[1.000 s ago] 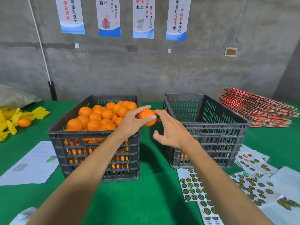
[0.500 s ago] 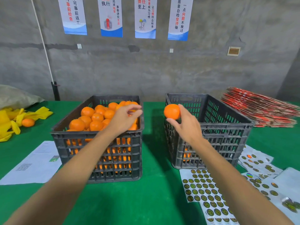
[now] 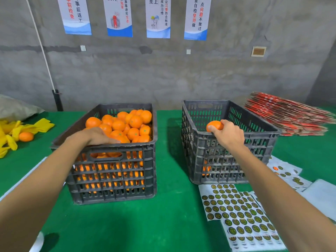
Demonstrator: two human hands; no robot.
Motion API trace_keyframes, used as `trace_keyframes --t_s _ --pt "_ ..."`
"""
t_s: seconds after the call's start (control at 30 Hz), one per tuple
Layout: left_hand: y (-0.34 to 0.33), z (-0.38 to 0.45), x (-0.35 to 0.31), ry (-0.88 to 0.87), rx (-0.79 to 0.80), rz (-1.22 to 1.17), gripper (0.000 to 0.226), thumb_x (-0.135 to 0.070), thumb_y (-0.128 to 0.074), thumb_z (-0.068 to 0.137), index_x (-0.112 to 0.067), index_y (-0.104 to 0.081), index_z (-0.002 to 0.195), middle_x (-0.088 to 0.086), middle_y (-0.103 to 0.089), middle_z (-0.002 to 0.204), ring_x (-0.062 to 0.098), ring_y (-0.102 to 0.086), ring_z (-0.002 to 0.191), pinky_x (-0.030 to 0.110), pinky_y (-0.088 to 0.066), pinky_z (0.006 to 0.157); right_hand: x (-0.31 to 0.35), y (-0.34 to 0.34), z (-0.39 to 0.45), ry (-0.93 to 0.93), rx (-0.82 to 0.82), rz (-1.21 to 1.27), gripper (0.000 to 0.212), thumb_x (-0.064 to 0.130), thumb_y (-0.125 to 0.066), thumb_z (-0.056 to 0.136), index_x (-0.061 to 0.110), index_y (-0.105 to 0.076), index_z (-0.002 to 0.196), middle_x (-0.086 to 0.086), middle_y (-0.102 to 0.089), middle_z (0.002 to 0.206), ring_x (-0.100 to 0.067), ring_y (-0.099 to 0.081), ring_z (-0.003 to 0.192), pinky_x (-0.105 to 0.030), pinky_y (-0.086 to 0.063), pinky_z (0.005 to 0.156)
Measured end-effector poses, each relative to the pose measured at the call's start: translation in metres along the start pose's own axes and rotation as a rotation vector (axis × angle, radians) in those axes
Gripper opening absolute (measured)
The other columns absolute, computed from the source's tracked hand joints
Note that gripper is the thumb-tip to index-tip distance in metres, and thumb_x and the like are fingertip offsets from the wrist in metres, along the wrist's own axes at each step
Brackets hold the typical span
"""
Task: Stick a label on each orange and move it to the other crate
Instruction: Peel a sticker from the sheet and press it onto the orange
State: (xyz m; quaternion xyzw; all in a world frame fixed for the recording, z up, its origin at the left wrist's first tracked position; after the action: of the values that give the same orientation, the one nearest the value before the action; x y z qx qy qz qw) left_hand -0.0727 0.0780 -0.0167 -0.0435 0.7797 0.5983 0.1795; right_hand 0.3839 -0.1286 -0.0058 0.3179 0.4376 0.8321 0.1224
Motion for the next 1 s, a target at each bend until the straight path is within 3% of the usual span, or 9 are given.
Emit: trace_keyframes --t_s 0.1,0.17,0.27,0.37,0.47,0.53,0.7,0.93,1.0 --pt "-0.007 0.002 -0.001 0.056 0.109 0.064 0.113 -0.098 -0.072 0.017 -0.013 -0.073 0.091 0.01 -0.079 0.09 0.032 -0.076 0.09 0.049 -0.057 0.095 0.0 -0.001 -0.002 -0.021 0.018 -0.015 0.056 0.056 -0.051 0.1 0.017 -0.061 0.138 -0.014 -0.073 0.115 -0.037 -0.064 0.112 -0.043 -0.046 0.099" --pt "-0.007 0.007 -0.002 0.079 0.118 0.09 0.128 -0.098 -0.071 0.011 -0.012 -0.071 0.106 0.007 -0.079 0.098 0.031 -0.075 0.091 0.047 -0.058 0.094 0.0 0.0 -0.003 -0.026 0.02 -0.017 0.05 0.051 -0.047 0.103 0.016 -0.064 0.134 -0.015 -0.074 0.11 -0.036 -0.064 0.111 -0.042 -0.047 0.102" --pt "-0.01 0.01 -0.003 0.086 0.121 0.115 0.131 -0.093 -0.077 0.022 -0.015 -0.06 0.126 0.005 -0.078 0.106 0.029 -0.075 0.095 0.047 -0.058 0.094 0.003 0.0 -0.009 0.061 0.008 -0.004 0.044 0.043 -0.042 0.106 0.012 -0.071 0.12 -0.009 -0.072 0.084 -0.034 -0.067 0.093 -0.042 -0.048 0.099" --pt "-0.012 0.013 0.0 0.103 0.072 0.108 0.125 -0.084 -0.078 0.035 -0.014 -0.055 0.136 0.009 -0.066 0.13 0.034 -0.067 0.11 0.051 -0.055 0.097 0.004 0.009 -0.025 0.201 -0.129 0.196 0.035 0.031 -0.047 0.106 0.009 -0.073 0.111 -0.008 -0.074 0.095 -0.029 -0.066 0.095 -0.04 -0.051 0.091" --pt "-0.01 0.007 -0.008 0.034 0.005 0.042 0.092 -0.081 -0.074 0.044 -0.016 -0.064 0.107 0.005 -0.068 0.107 0.027 -0.066 0.093 0.042 -0.056 0.08 0.01 0.019 -0.057 0.427 -0.329 0.21 0.024 0.026 -0.049 0.1 0.018 -0.065 0.082 0.001 -0.062 0.079 -0.02 -0.054 0.077 -0.036 -0.044 0.07" --pt "-0.005 0.005 -0.018 -0.059 -0.115 -0.062 0.074 -0.077 -0.07 0.048 -0.016 -0.062 0.089 0.0 -0.063 0.082 0.022 -0.06 0.076 0.033 -0.044 0.064 0.014 0.003 -0.075 0.53 -0.202 0.141 0.028 0.032 -0.045 0.097 0.021 -0.056 0.074 0.006 -0.054 0.069 -0.016 -0.05 0.065 -0.036 -0.046 0.061" --pt "-0.001 -0.002 -0.05 -0.296 -0.367 -0.476 0.076 -0.05 -0.087 0.072 -0.016 -0.049 0.129 0.005 -0.056 0.121 0.022 -0.061 0.098 0.035 -0.052 0.067 -0.002 -0.062 -0.102 0.465 0.3 0.121 0.034 0.034 -0.054 0.098 0.019 -0.06 0.069 0.005 -0.061 0.06 -0.017 -0.055 0.056 -0.035 -0.05 0.058" --pt "-0.018 -0.036 -0.121 -0.649 -0.494 -0.628 0.064 -0.042 -0.091 0.073 -0.026 -0.058 0.127 -0.006 -0.064 0.12 0.0 -0.063 0.098 0.016 -0.053 0.075 -0.046 -0.115 -0.129 0.285 0.71 0.016 0.027 0.009 -0.053 0.101 0.008 -0.074 0.117 -0.008 -0.072 0.121 -0.022 -0.066 0.108 -0.038 -0.053 0.1" --pt "-0.025 -0.043 -0.137 -0.738 -0.475 -0.634 0.066 -0.044 -0.091 0.073 -0.028 -0.06 0.13 -0.005 -0.066 0.121 0.004 -0.066 0.101 0.023 -0.056 0.082 -0.056 -0.125 -0.139 0.272 0.768 -0.037 0.025 0.005 -0.052 0.1 0.007 -0.076 0.109 -0.009 -0.071 0.115 -0.021 -0.066 0.105 -0.037 -0.05 0.103"
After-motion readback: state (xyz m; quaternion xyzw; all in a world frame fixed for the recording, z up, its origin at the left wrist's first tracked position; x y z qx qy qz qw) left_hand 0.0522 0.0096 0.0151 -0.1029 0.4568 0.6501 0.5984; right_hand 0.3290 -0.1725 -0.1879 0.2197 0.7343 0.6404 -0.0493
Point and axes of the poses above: each hand's wrist, its own z-axis towards the middle knuckle, its own y-axis out of the back of the hand, x = y × z, the point moved 6 cm from there along z, towards the middle knuckle
